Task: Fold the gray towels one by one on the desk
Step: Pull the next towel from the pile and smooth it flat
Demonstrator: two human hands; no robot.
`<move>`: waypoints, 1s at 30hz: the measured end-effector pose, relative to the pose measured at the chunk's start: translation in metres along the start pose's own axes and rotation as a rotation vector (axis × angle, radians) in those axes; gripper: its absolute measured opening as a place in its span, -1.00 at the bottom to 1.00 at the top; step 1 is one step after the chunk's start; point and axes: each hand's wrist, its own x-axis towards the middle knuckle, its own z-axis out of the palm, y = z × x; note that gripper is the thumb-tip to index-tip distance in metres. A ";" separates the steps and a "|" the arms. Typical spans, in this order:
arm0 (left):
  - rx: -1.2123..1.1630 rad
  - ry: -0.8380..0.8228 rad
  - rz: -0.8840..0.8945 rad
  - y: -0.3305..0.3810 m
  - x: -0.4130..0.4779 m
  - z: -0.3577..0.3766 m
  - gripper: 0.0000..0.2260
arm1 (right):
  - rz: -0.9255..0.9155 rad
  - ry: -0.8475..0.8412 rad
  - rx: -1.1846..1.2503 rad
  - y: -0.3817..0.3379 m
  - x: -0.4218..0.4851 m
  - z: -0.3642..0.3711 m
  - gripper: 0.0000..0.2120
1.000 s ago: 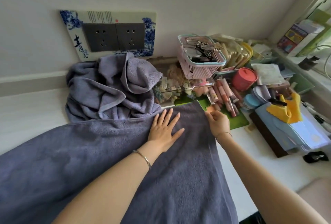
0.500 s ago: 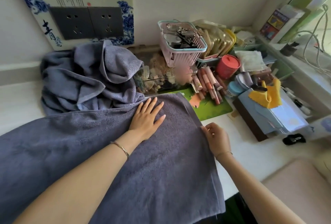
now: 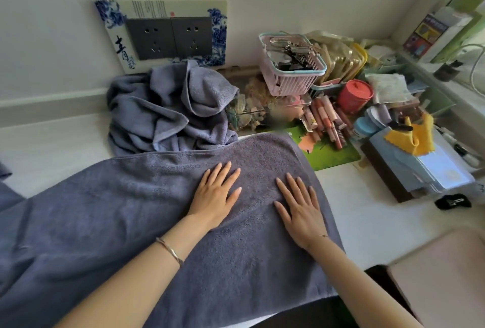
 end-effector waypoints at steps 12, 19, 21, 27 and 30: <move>-0.005 0.100 -0.176 -0.126 -0.129 -0.082 -0.26 | -0.255 -0.027 0.185 -0.200 -0.009 0.013 -0.42; 0.017 0.079 -0.455 -0.237 -0.239 -0.125 -0.09 | -0.350 -0.134 0.147 -0.345 -0.035 0.050 -0.40; 0.007 -0.003 -0.508 -0.255 -0.258 -0.127 -0.11 | -0.328 -0.161 0.107 -0.353 -0.039 0.058 -0.38; 0.019 -0.227 -0.623 -0.259 -0.271 -0.147 -0.48 | -0.386 -0.128 0.077 -0.318 -0.043 0.066 -0.34; -0.005 -0.355 -0.609 -0.243 -0.268 -0.165 -0.46 | -0.353 -0.129 0.105 -0.291 -0.047 0.057 -0.31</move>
